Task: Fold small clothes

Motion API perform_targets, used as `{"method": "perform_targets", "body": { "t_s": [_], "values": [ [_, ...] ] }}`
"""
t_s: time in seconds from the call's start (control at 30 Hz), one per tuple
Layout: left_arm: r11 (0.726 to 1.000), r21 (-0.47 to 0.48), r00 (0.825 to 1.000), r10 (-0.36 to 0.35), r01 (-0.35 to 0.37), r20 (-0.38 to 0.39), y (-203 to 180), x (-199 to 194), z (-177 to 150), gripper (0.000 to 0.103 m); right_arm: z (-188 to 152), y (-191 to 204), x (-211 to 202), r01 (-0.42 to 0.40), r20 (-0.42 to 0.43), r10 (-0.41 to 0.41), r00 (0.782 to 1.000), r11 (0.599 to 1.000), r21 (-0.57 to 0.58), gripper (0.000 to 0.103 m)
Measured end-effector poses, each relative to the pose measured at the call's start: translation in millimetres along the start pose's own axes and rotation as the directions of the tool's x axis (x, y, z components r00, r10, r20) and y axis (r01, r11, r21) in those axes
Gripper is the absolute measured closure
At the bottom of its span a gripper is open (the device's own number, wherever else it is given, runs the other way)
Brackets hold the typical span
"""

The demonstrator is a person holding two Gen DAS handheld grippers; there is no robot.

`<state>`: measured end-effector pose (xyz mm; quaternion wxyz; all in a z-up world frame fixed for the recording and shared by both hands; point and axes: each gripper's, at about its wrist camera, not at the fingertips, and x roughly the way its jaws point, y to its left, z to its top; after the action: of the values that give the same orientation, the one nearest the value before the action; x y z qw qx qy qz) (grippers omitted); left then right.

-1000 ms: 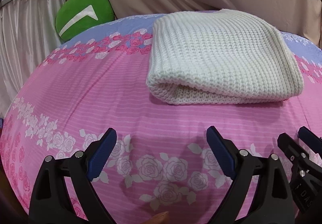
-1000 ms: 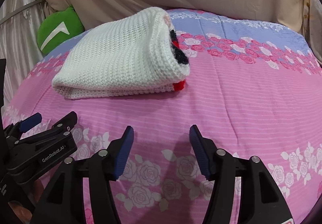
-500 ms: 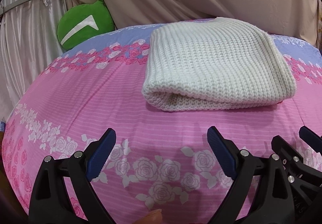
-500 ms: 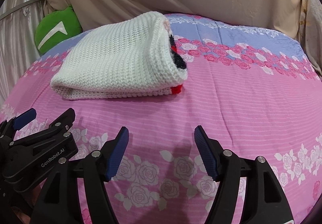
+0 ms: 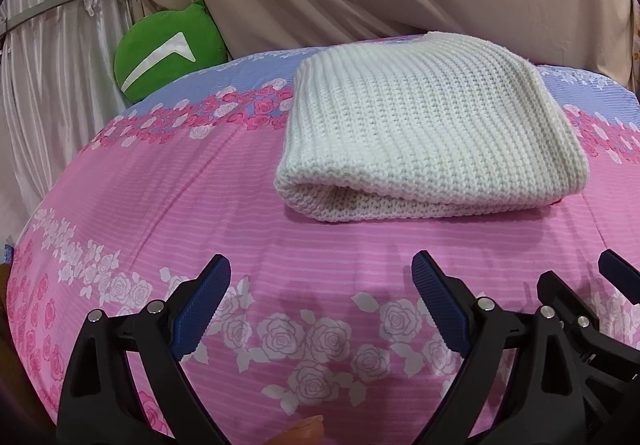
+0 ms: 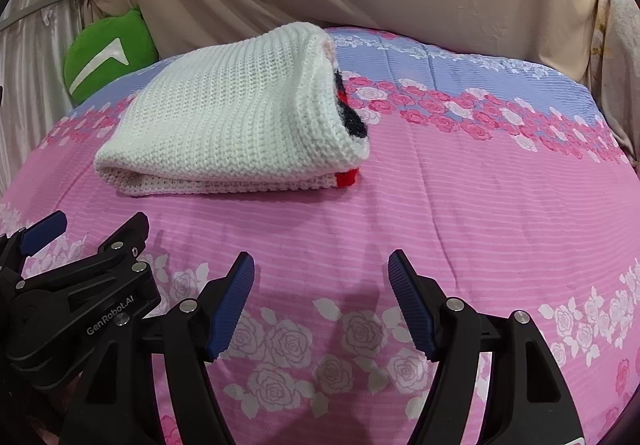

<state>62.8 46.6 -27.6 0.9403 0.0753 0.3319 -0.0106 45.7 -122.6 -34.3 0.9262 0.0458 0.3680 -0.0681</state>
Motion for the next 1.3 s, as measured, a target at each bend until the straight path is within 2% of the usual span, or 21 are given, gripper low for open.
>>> {"method": "perform_targets", "body": {
  "t_s": [0.43,1.3],
  "values": [
    [1.0,-0.003,1.0,0.006,-0.006,0.0,0.4,1.5,0.9,0.013,-0.2,1.7,0.1,0.031,0.0,-0.031,1.0,1.0,0.0,0.035],
    [1.0,-0.012,1.0,0.011,-0.011,-0.001,0.9,0.8,0.7,0.014,0.1,2.2,0.5,0.032,0.001,-0.032,0.999,0.999,-0.005,0.034]
  ]
}}
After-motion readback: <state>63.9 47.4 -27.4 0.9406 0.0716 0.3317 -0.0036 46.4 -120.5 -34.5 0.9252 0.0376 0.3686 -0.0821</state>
